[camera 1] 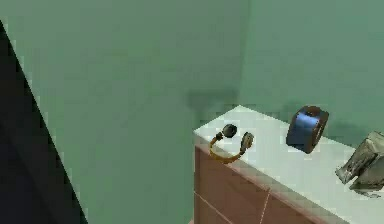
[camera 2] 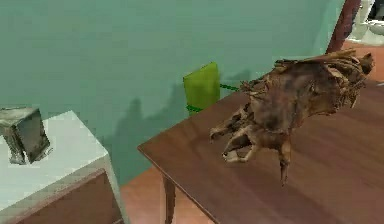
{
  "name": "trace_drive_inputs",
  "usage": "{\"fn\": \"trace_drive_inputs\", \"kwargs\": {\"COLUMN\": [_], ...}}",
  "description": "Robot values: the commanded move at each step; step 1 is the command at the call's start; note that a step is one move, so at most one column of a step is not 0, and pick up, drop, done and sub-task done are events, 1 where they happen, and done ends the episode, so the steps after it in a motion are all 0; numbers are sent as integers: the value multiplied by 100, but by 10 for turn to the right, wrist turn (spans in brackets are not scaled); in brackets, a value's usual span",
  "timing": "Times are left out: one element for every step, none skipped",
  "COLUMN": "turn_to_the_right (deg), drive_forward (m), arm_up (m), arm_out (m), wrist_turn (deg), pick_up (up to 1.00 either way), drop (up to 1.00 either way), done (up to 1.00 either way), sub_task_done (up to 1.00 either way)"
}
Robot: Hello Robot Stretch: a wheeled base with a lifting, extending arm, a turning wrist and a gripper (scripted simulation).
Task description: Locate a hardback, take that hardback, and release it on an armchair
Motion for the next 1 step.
{"fn": "trace_drive_inputs", "kwargs": {"turn_to_the_right": [-390], "drive_forward": [0], "arm_up": [0], "arm_out": [0], "wrist_turn": [0], "pick_up": [0], "drop": [0], "done": [0], "sub_task_done": [0]}}
